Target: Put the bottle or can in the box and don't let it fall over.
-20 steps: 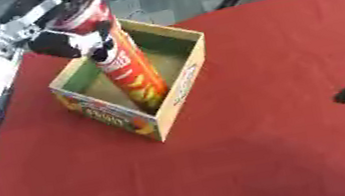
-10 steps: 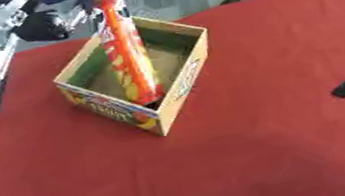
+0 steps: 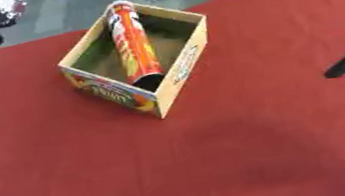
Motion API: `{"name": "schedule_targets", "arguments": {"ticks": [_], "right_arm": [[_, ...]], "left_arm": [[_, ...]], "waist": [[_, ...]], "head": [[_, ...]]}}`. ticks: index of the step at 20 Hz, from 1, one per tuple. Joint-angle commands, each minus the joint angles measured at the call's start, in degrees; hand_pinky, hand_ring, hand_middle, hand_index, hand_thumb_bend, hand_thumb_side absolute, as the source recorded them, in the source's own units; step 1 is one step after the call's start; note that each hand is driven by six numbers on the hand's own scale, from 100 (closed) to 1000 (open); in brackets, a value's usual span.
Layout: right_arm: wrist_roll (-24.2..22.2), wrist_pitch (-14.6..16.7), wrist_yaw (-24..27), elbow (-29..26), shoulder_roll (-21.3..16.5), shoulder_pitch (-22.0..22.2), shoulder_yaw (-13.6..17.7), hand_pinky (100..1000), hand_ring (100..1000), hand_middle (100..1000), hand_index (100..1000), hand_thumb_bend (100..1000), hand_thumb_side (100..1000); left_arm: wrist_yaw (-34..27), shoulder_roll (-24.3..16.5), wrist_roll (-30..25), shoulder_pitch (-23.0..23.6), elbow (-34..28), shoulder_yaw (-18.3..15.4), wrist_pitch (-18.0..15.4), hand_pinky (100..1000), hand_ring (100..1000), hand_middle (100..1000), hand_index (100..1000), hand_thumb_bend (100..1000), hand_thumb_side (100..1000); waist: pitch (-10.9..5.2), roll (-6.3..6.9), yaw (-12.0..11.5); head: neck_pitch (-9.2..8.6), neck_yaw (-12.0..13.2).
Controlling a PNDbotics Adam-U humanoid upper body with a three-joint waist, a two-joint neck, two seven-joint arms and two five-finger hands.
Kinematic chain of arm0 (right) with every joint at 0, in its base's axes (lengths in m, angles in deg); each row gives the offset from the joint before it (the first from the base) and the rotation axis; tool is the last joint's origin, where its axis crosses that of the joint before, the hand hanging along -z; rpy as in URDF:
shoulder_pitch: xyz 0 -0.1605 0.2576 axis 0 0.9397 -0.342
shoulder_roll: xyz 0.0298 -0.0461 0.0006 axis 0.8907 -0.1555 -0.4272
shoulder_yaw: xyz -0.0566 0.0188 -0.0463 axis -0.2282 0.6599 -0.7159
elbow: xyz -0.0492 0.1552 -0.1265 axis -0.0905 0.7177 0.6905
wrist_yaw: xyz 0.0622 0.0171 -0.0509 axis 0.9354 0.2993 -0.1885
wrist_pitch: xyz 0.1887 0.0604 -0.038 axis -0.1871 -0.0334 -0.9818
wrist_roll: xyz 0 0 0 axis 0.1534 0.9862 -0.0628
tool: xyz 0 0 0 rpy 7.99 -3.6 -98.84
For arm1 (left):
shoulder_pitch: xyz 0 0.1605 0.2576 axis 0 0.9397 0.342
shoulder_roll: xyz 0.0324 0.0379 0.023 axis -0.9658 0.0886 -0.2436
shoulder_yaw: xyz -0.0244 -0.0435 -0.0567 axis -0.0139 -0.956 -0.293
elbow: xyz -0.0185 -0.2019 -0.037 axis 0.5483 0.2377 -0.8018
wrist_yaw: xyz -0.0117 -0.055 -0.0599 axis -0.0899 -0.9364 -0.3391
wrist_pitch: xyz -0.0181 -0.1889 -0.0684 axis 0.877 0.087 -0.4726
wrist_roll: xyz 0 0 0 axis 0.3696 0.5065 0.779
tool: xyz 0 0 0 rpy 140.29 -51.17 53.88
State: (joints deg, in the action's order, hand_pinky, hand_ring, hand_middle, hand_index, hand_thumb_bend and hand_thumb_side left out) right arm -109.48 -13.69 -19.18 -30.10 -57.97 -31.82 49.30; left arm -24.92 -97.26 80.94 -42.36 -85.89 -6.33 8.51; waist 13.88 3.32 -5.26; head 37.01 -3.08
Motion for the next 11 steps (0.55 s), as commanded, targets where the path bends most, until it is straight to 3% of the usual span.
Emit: {"name": "schedule_targets", "arguments": {"ticks": [1, 3, 4, 5, 8, 11], "right_arm": [[0.7, 0.6, 0.7, -1.3, -1.7, 0.3, 0.7, 686, 629, 545, 885, 100, 529], [1.0, 1.1, 1.0, -1.3, -1.6, 0.7, 0.9, 685, 629, 545, 884, 100, 528], [1.2, 1.4, 1.1, -1.3, -1.6, 0.9, 1.0, 685, 628, 545, 884, 100, 525], [1.3, 1.7, 1.1, -1.3, -1.5, 1.0, 1.0, 685, 628, 545, 883, 100, 528], [1.6, 2.4, 1.4, -1.3, -1.2, 1.3, 1.1, 684, 629, 547, 883, 100, 528], [2.1, 3.0, 2.1, -1.3, -0.8, 1.5, 1.3, 680, 629, 559, 883, 100, 529]], "left_arm": [[-24.4, -6.4, -2.3, 5.4, -20.4, 0.6, 13.1, 545, 795, 845, 888, 100, 587], [-41.3, -7.0, -9.5, 10.4, -28.6, -3.6, 22.6, 546, 810, 860, 903, 100, 603], [-47.2, -6.7, -12.5, 12.6, -31.1, -5.8, 26.3, 548, 816, 871, 914, 100, 580], [-51.8, -6.0, -15.4, 14.9, -32.6, -7.8, 29.5, 548, 820, 874, 918, 100, 615], [-57.8, -3.8, -21.0, 20.9, -33.8, -11.9, 35.1, 540, 823, 883, 919, 100, 630], [-57.1, -1.3, -24.0, 26.0, -33.9, -14.2, 38.8, 534, 824, 890, 928, 100, 640]], "waist": [[-1.74, -0.42, -0.4], [-1.94, -0.73, -0.9], [-2.01, -0.87, -1.0], [-2.04, -1.06, -1.2], [-2.08, -1.68, -1.7], [-2.14, -2.39, -2.1]], "head": [[0.48, -0.5], [0.63, -0.8], [0.65, -1.0], [0.57, -1.1], [0.48, -1.5], [0.13, -1.3]]}}
